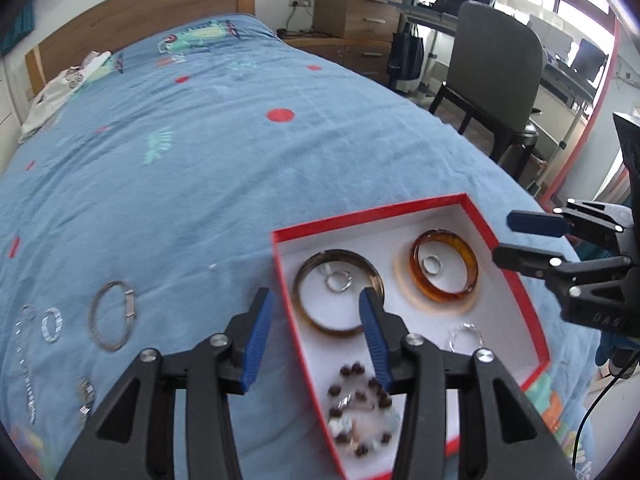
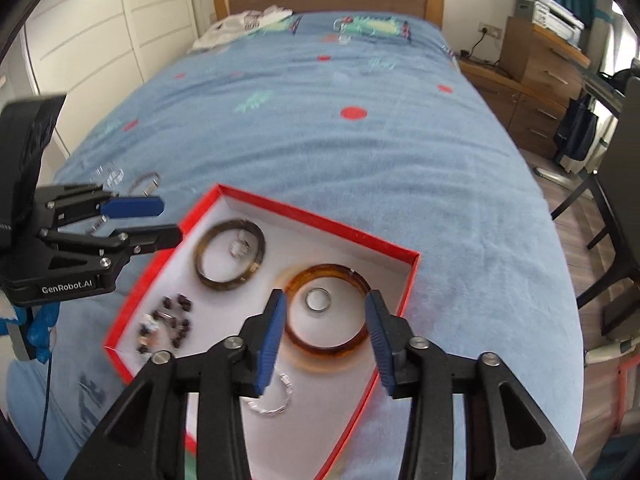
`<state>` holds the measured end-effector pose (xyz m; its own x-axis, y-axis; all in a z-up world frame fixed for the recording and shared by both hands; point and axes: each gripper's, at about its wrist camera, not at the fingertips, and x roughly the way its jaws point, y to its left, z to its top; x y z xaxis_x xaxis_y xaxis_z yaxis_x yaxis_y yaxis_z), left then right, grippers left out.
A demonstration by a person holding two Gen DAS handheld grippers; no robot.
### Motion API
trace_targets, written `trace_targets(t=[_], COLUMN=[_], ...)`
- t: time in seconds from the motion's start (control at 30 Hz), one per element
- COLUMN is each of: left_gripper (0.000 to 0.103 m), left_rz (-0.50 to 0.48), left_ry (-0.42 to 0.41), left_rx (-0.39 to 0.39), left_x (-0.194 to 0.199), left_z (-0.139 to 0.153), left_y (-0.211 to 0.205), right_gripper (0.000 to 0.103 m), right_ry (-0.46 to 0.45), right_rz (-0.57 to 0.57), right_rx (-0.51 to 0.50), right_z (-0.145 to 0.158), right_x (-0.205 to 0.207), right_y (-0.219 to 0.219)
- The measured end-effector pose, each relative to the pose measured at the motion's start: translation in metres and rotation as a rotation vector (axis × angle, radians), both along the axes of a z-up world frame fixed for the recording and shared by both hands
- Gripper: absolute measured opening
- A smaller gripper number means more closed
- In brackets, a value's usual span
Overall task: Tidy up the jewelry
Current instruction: 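Open both tools to drop the rings inside the bangles in the box, then move both tools back toward the necklace and silver watch on the bed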
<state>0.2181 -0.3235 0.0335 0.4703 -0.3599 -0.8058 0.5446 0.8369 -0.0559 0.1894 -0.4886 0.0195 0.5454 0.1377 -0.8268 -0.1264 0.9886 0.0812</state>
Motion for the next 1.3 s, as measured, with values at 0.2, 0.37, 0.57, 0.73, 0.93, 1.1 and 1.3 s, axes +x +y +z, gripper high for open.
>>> trace_targets(t=[0.2,0.37,0.57,0.73,0.93,1.1,1.3], left_gripper=[0.043,0.044,0.047,0.050,0.051,0.051,0.051], left_rz=[0.039,0.079,0.142,0.207,0.314,0.381,0.445], left_ry=[-0.052,-0.094,-0.135,-0.154,-0.145,-0.133,-0.116], left_rx=[-0.017,-0.043,-0.067,-0.071,-0.109,-0.111,-0.078], left_x=[-0.029,-0.059,-0.093,-0.115,-0.125,-0.126,-0.120], left_z=[0.035,0.063,0.084,0.090,0.083,0.073,0.060], left_y=[0.036,0.071,0.118,0.164,0.225,0.270,0.315], right_gripper=[0.046,0.051,0.053,0.055,0.057,0.058,0.058], right_ry=[-0.050,-0.091,-0.141,-0.176,-0.194,-0.190,-0.178], right_rz=[-0.014,0.011,0.058,0.093,0.131,0.164,0.195], right_rx=[0.006,-0.008,-0.026,-0.023,-0.020,-0.005,0.017], right_z=[0.034,0.063,0.092,0.109,0.116,0.110,0.097], right_x=[-0.029,-0.058,-0.086,-0.103,-0.110,-0.110,-0.095], right_y=[0.018,0.047,0.083,0.108,0.139,0.160,0.176])
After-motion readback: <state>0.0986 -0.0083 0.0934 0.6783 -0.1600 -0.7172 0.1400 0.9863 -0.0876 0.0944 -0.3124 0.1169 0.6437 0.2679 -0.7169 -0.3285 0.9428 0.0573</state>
